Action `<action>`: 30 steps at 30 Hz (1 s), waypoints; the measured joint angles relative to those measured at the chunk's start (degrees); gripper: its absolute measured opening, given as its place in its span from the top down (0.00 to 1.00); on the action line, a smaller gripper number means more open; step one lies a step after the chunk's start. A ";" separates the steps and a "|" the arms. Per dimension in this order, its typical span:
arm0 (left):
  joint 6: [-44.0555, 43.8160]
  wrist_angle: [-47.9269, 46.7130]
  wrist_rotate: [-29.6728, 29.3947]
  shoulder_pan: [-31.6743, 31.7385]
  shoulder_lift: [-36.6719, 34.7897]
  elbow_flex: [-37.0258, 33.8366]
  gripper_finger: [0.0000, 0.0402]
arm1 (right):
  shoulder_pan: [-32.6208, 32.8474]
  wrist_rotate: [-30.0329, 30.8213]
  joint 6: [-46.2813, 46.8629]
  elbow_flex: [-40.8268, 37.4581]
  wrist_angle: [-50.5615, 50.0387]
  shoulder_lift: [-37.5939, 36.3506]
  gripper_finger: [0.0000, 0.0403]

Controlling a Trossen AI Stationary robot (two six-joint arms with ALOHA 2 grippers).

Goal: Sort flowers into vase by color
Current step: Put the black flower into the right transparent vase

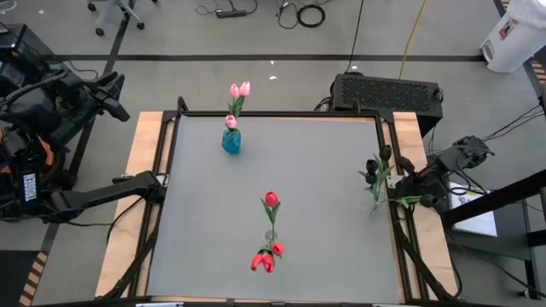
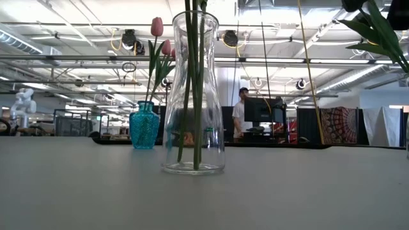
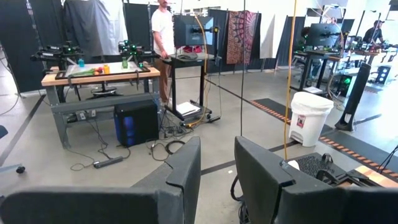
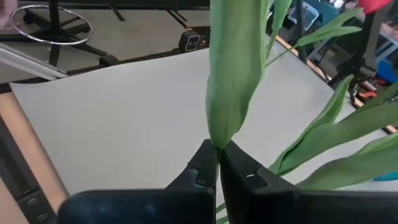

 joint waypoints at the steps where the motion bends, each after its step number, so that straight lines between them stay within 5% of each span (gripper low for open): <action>1: 0.00 0.00 0.01 0.00 0.00 0.00 0.74 | 0.00 0.00 0.18 0.00 -0.32 0.00 1.00; 20: 0.00 0.00 0.01 0.01 0.00 0.00 0.74 | 0.00 -0.04 0.29 0.00 -3.09 0.00 1.00; 30: 0.00 0.00 0.01 0.00 0.00 0.00 0.74 | 0.01 -0.10 1.97 0.00 -1.85 0.00 0.86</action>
